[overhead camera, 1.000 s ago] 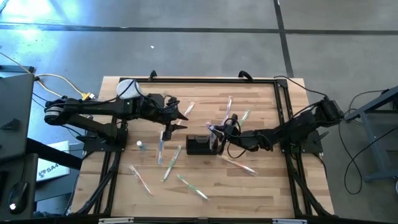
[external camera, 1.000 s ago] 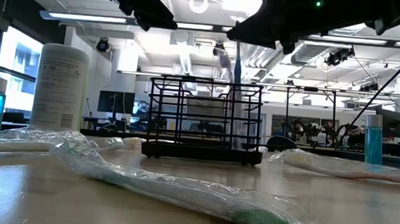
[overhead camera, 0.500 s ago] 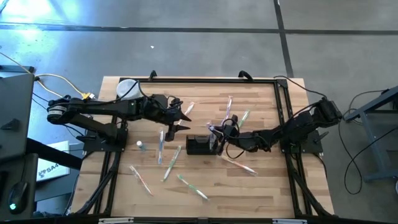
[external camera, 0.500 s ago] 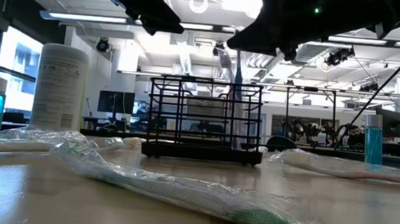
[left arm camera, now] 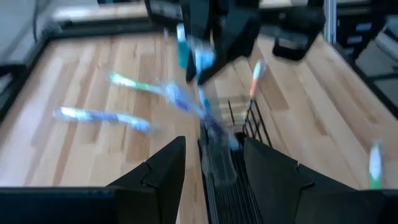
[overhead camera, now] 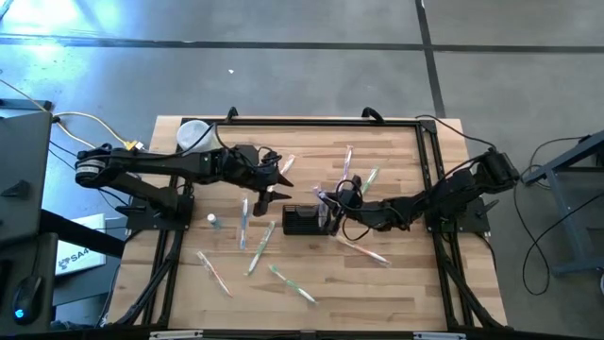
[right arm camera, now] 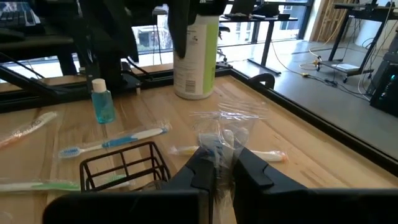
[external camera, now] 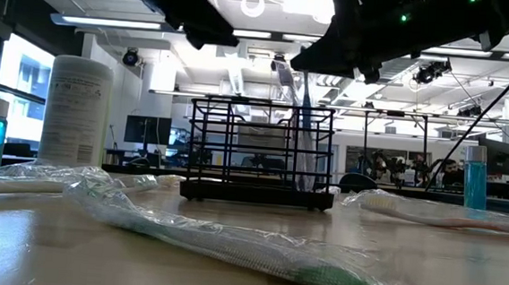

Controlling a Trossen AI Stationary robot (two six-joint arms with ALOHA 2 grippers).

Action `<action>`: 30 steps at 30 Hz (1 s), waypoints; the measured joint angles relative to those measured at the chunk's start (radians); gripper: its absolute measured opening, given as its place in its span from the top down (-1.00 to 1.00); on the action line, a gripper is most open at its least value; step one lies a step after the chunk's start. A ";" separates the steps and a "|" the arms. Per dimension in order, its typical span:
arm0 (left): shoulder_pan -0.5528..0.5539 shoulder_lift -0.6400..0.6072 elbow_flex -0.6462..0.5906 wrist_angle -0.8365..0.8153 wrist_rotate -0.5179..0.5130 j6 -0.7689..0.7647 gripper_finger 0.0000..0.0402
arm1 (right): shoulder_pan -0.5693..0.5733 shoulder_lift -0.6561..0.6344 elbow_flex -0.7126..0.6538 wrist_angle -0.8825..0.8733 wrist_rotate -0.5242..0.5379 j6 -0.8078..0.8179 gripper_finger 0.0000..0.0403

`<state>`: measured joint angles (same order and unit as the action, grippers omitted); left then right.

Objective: Pick & Place toothbrushing station
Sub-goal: Put the top blue toothbrush into the black mesh

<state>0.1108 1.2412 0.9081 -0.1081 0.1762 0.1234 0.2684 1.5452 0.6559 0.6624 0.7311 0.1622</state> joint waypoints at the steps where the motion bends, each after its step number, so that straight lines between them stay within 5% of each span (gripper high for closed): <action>1: 0.000 0.002 0.000 -0.003 0.001 0.000 0.19 | 0.000 0.004 0.000 0.001 0.000 0.005 0.90; 23: 0.000 0.002 -0.003 -0.015 0.005 0.013 0.19 | 0.029 0.032 0.000 0.001 0.034 0.051 0.90; 30: 0.000 0.002 -0.003 -0.016 0.005 0.013 0.19 | 0.030 0.036 -0.005 -0.016 0.017 0.041 0.75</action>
<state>0.1108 1.2434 0.9051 -0.1242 0.1810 0.1364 0.2985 1.5814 0.6514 0.6459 0.7485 0.2032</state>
